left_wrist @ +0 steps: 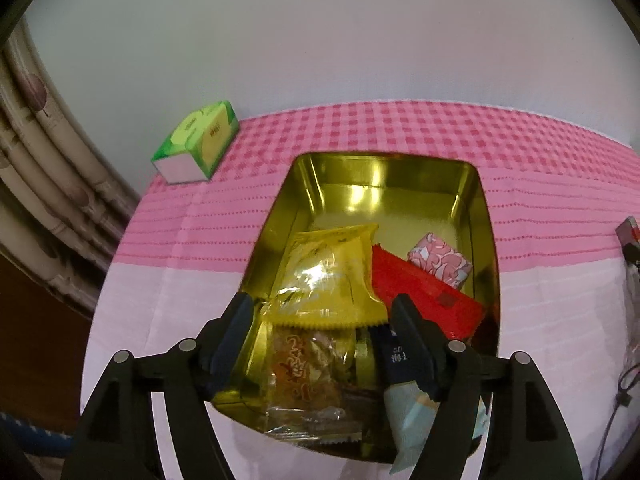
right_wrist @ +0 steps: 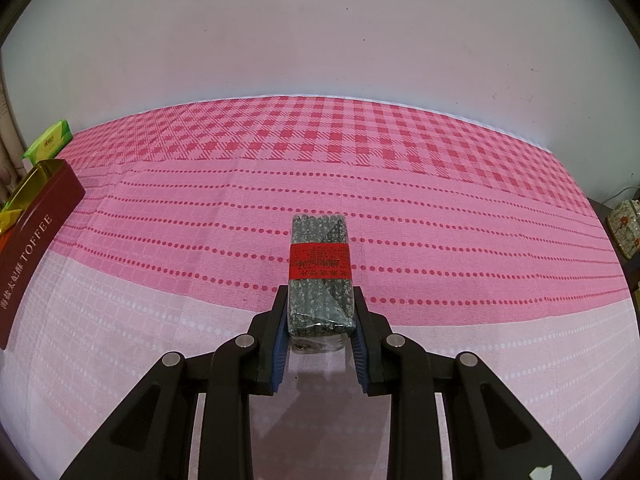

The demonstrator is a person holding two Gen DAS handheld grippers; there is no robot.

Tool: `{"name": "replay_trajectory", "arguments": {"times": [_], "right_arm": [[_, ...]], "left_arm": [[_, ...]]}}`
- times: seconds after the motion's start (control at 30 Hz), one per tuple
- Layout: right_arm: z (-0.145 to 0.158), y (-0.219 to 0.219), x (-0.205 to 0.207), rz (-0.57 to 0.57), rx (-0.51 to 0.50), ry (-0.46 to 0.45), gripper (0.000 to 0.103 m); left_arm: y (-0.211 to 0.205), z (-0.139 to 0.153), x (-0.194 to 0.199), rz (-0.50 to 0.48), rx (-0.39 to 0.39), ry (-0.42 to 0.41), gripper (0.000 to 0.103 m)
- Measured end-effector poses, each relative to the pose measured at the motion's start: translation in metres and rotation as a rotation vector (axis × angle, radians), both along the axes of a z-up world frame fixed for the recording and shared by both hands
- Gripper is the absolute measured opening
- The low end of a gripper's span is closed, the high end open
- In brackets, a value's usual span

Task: Organize snacks
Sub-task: 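Carry the yellow foil bag into the tin with the left gripper and release, then carry the grey-and-red block into the tin with the right gripper and release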

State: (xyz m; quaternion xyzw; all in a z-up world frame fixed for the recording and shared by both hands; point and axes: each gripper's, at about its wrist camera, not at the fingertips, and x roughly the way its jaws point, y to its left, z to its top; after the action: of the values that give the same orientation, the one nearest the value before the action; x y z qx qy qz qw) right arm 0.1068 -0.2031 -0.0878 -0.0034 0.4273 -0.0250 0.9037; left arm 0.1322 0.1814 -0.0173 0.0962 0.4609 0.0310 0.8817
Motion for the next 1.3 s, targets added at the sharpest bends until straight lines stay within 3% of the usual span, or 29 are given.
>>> {"name": "replay_trajectory", "arguments": {"times": [0.4,0.83,1.13,1.3], "right_arm": [[0.000,0.000,0.001,0.001,-0.008,0.001,0.025],[0.000,0.003,0.001,-0.020,-0.021,0.002,0.025],[0.001,0.008,0.002,-0.040,-0.050,0.015,0.024],[0.005,0.014,0.000,-0.038,-0.081,0.028,0.024]], "left_arm": [[0.017,0.030,-0.039,0.046,0.023,-0.092,0.078],[0.063,0.014,-0.086,0.153,-0.007,-0.096,0.079],[0.085,0.007,-0.094,0.217,-0.033,-0.093,0.081],[0.090,0.002,-0.094,0.235,-0.009,-0.090,0.083]]}}
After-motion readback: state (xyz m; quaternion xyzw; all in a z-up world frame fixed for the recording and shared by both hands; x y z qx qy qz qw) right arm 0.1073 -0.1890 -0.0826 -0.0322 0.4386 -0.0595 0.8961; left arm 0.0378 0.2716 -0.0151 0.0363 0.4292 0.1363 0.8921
